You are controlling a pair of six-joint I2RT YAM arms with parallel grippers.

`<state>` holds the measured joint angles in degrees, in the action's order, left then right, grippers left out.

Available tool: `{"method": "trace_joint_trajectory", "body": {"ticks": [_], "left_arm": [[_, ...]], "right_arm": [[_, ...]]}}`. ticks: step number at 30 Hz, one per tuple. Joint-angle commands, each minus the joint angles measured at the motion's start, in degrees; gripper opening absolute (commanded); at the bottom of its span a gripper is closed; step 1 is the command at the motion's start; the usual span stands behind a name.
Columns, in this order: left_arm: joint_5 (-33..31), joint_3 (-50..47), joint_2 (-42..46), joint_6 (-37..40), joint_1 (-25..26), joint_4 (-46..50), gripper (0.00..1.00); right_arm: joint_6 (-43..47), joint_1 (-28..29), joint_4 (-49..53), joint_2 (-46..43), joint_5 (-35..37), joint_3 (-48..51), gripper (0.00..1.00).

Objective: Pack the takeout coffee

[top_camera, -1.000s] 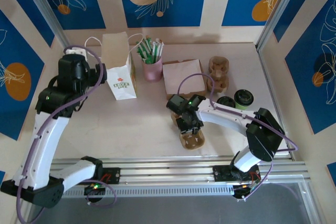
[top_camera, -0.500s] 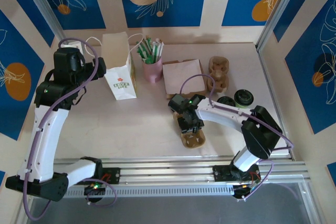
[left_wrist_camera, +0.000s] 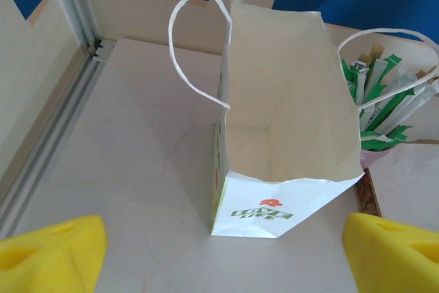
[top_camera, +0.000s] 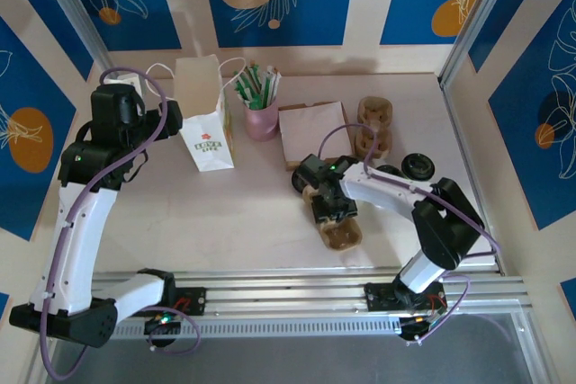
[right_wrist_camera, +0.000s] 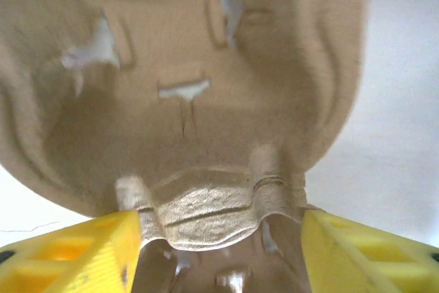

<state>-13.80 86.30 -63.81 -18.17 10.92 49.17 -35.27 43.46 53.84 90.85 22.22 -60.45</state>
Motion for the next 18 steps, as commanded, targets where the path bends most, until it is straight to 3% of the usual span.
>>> {"method": "trace_joint_trajectory", "body": {"ticks": [1, 7, 13, 18], "left_arm": [[1.0, 1.5, 0.8, -1.0, -0.8, 1.5, 0.89], [0.4, 3.7, -1.0, -0.5, -2.3, 1.7, 0.89], [-0.4, 10.1, -7.4, 0.1, -6.8, 2.9, 0.89], [-0.3, 18.6, -16.9, 0.6, -8.7, 5.1, 0.89]], "right_arm": [[0.7, -0.3, 4.4, -3.7, 2.2, -3.8, 0.67], [-0.7, 2.9, 7.2, -5.3, -1.7, -17.4, 0.68], [-1.5, 8.8, 8.5, 3.1, -5.0, -38.3, 0.71], [-0.9, 11.6, 10.1, 5.4, -4.5, -43.6, 0.71]]}}
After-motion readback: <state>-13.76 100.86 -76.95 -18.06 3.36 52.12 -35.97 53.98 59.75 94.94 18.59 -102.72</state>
